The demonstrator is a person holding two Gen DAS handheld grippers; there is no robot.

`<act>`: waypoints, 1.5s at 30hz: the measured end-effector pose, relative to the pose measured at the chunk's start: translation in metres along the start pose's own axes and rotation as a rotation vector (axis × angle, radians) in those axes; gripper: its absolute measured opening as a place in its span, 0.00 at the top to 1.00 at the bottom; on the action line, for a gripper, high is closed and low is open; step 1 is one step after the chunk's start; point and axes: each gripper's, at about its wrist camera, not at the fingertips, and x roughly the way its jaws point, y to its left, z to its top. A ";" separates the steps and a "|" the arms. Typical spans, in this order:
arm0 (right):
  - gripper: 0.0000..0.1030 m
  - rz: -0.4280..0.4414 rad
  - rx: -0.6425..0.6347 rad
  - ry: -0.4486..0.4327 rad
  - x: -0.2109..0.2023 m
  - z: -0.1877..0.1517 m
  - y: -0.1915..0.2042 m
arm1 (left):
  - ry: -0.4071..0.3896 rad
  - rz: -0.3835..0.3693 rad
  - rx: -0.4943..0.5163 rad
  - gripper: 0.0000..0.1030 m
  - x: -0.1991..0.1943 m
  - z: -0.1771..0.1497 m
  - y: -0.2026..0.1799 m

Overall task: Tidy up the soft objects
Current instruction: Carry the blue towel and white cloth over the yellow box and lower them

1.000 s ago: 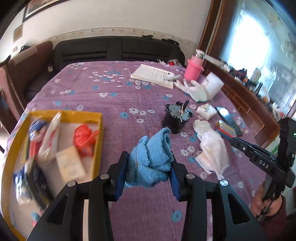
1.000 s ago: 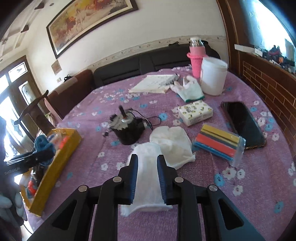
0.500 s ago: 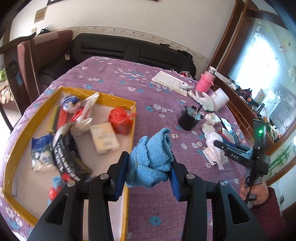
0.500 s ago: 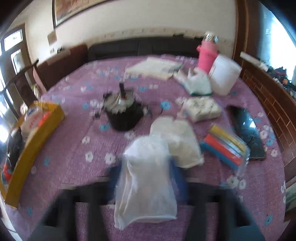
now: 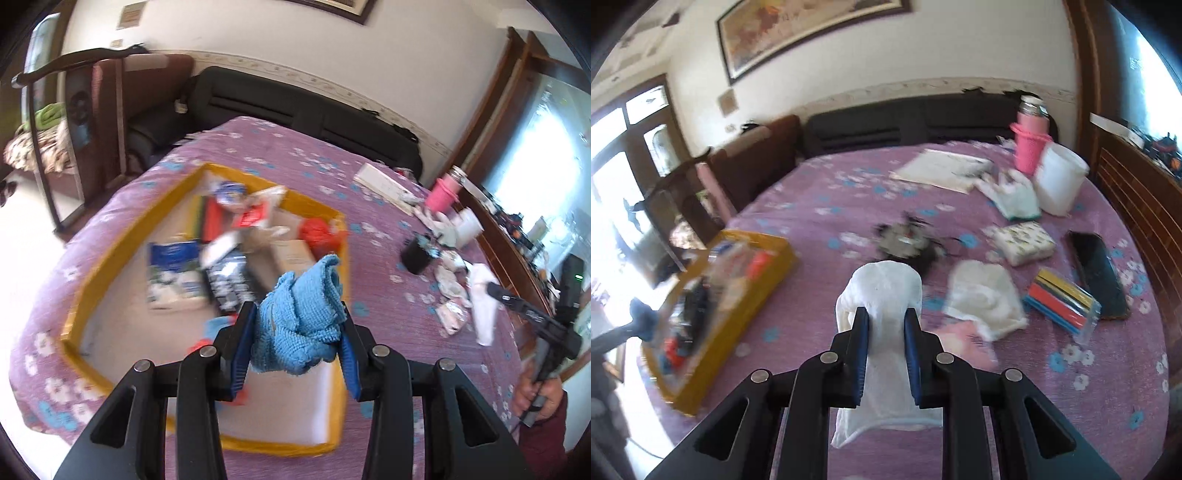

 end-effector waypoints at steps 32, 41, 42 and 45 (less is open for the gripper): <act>0.80 0.293 -0.199 0.146 0.085 0.011 0.232 | 0.042 0.126 -0.147 0.47 0.024 -0.005 0.105; 0.80 0.602 -0.175 0.329 0.109 -0.002 0.279 | 0.012 0.139 -0.271 0.48 0.028 0.013 0.129; 0.80 0.621 -0.151 0.347 0.115 -0.004 0.281 | 0.003 0.133 -0.288 0.49 0.027 0.015 0.134; 0.80 0.693 -0.053 0.429 0.138 -0.012 0.281 | -0.022 0.079 -0.345 0.48 0.022 0.015 0.142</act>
